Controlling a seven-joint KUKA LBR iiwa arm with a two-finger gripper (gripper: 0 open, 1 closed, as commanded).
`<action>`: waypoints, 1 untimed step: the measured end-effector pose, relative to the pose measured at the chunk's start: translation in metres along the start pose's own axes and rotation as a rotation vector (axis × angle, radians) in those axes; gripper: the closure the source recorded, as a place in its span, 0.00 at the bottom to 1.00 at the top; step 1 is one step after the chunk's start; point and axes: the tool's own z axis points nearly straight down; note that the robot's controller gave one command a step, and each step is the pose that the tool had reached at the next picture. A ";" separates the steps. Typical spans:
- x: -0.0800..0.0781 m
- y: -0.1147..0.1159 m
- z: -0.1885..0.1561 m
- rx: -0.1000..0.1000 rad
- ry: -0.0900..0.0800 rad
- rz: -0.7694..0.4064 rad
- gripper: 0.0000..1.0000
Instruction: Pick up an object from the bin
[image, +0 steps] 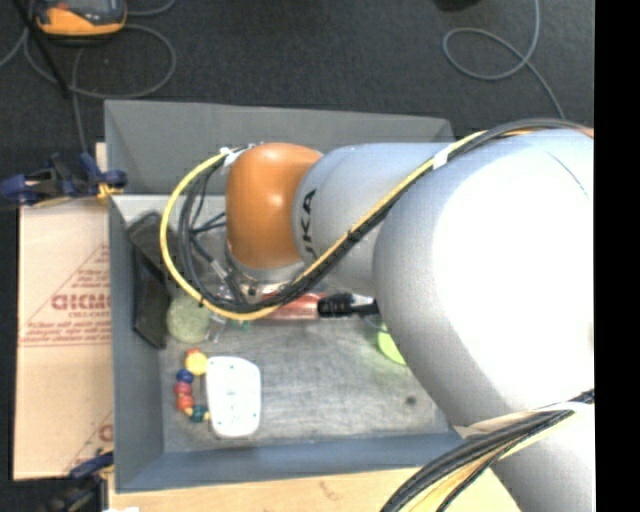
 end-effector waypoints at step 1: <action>0.000 0.001 0.000 -0.002 0.000 0.001 0.00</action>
Offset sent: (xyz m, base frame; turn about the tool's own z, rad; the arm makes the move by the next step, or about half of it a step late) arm 0.0000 0.0000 0.0000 0.0000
